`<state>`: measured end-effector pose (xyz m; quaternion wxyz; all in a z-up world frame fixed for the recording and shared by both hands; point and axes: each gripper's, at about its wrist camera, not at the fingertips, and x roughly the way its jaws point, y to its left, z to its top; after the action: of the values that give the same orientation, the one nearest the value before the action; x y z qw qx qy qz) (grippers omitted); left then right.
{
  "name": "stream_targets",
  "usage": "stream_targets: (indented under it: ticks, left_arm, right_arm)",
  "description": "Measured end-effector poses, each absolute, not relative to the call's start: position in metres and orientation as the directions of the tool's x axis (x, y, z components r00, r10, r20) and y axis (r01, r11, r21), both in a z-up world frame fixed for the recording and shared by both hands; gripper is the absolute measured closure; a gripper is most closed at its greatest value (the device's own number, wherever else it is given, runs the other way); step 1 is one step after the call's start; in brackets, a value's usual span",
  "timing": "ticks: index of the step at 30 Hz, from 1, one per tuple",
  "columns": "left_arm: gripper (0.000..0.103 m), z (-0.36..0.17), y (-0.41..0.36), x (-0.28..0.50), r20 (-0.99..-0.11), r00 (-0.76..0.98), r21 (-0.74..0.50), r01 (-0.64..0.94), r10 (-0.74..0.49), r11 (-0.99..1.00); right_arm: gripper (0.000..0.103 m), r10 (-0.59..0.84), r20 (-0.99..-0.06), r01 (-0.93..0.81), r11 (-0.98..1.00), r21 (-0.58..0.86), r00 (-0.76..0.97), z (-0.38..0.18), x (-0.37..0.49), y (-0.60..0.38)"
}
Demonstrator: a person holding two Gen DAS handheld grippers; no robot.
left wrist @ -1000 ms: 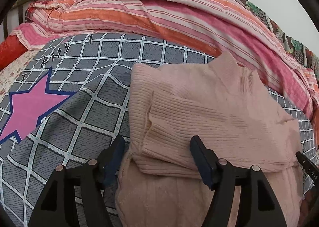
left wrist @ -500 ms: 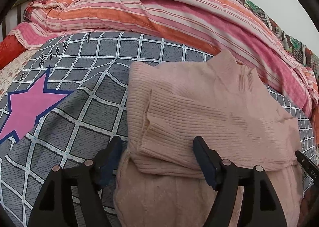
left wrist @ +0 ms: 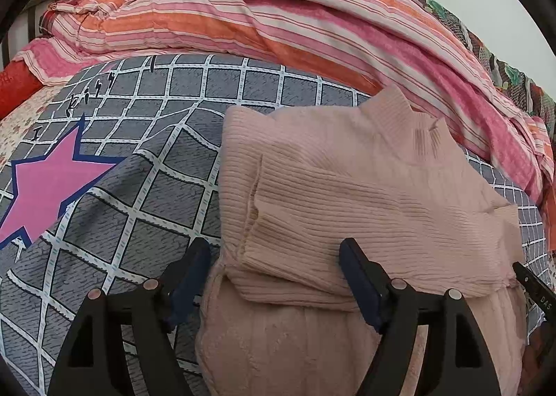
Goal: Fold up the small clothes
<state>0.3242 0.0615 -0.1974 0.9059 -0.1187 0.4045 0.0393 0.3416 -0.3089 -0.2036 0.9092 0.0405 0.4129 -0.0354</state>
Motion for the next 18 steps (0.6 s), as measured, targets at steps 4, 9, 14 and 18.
stream_targets:
  ticks: [4,9,14,18]
  left_arm:
    - [0.027,-0.1974,0.0613,0.3244,-0.742,0.67,-0.183,-0.168,-0.024,0.969]
    - [0.027,-0.1976,0.0612,0.3247,-0.742,0.669,-0.183,-0.168,-0.024,0.969]
    - [0.026,-0.1976,0.0612,0.3247,-0.743,0.669,-0.183,-0.168,-0.024,0.969]
    - [0.026,-0.1975,0.0611,0.3247,-0.743,0.669,-0.183,-0.168,-0.024,0.969]
  right_arm:
    - [0.036,-0.031,-0.754,0.098,0.994,0.045,0.656,-0.2037,0.3414,-0.3092]
    - [0.036,-0.031,-0.754,0.098,0.994,0.044,0.656,-0.2037,0.3417,-0.3089]
    - [0.036,-0.031,-0.755,0.098,0.994,0.044,0.655,-0.2037,0.3415,-0.3091]
    - [0.035,-0.032,-0.755,0.098,0.994,0.043,0.655,-0.2037,0.3416,-0.309]
